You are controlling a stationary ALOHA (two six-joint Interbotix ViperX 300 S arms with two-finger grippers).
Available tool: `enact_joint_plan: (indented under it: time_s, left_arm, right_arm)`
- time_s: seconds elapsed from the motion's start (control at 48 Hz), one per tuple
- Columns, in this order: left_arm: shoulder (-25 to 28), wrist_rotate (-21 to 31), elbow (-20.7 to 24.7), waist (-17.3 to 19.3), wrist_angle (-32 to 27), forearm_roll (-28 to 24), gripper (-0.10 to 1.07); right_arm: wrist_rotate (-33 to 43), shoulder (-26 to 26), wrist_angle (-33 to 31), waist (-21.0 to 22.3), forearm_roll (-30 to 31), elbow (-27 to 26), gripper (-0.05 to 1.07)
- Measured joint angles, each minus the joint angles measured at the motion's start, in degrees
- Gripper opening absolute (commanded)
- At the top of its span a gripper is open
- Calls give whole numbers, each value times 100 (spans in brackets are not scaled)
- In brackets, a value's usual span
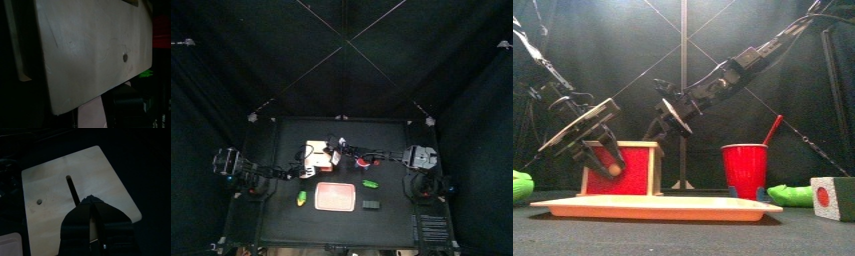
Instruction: Open drawer
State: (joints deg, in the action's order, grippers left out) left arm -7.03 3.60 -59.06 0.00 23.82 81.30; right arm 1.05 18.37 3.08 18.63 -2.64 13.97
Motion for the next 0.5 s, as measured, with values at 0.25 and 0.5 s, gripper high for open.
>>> enact_joint_plan:
  time_s: [0.25, 0.5]
  left_arm:
    - [0, 0, 0, -18, -53, 9, 43]
    - [0, 0, 9, -308, -44, 114, 43]
  right_arm:
    - [9, 0, 0, 0, -44, -9, 2]
    - [0, 9, -9, -9, -132, 0, 2]
